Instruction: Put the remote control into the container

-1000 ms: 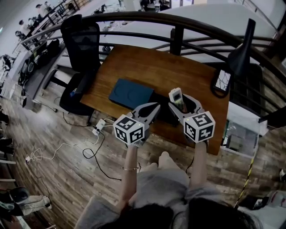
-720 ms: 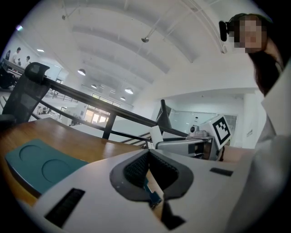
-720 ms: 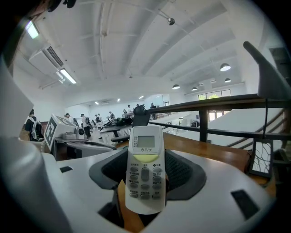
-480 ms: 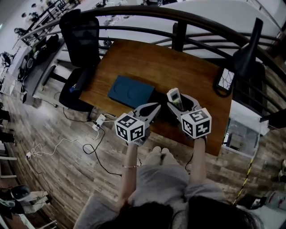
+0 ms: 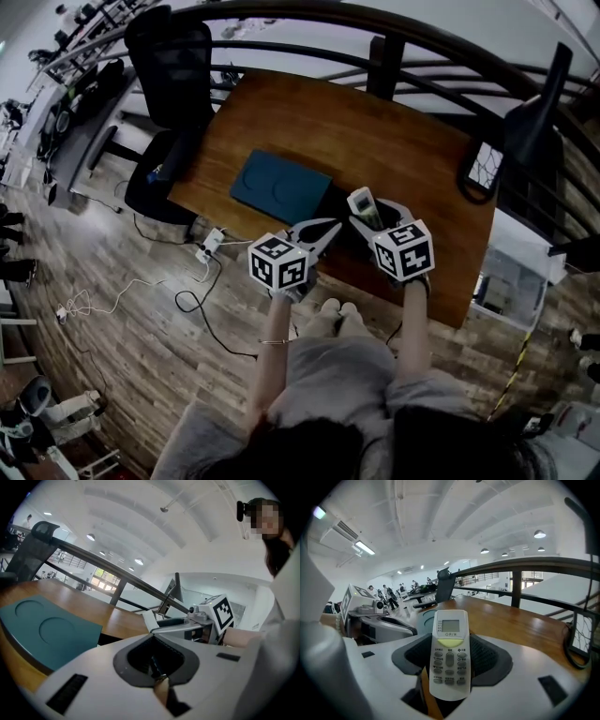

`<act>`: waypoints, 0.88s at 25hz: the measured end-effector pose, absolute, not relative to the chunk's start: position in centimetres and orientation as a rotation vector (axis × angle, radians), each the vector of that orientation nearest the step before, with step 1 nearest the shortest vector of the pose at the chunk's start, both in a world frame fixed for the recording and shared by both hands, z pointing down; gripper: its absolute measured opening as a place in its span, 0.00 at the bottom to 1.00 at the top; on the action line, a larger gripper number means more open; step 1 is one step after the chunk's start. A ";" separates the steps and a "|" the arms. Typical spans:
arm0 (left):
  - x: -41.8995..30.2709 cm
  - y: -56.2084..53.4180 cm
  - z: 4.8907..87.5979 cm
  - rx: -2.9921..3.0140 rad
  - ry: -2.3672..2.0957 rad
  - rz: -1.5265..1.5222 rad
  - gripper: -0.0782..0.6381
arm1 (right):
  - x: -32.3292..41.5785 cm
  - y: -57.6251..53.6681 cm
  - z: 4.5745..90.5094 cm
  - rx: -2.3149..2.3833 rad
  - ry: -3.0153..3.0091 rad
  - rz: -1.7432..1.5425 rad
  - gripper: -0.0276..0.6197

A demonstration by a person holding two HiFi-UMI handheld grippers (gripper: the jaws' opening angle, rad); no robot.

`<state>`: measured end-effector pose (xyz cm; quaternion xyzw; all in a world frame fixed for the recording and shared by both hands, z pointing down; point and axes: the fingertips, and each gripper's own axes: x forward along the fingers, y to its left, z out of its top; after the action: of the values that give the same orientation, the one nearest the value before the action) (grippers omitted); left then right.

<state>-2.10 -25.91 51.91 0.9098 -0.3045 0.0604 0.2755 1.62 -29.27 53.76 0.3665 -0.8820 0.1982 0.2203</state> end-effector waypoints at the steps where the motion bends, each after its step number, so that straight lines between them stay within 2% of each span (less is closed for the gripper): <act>1: -2.2 -25.9 52.1 2.437 -0.816 0.161 0.11 | 1.5 -29.3 54.1 1.003 -2.428 0.551 0.44; 22: -3.0 -25.6 57.3 2.286 -0.830 0.195 0.11 | -0.7 -29.9 62.4 0.799 -2.214 0.570 0.44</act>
<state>-3.03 -25.61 57.27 0.8800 -0.3193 0.0749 0.3437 -0.72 -29.89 62.39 0.3087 -0.8556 0.2202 0.3523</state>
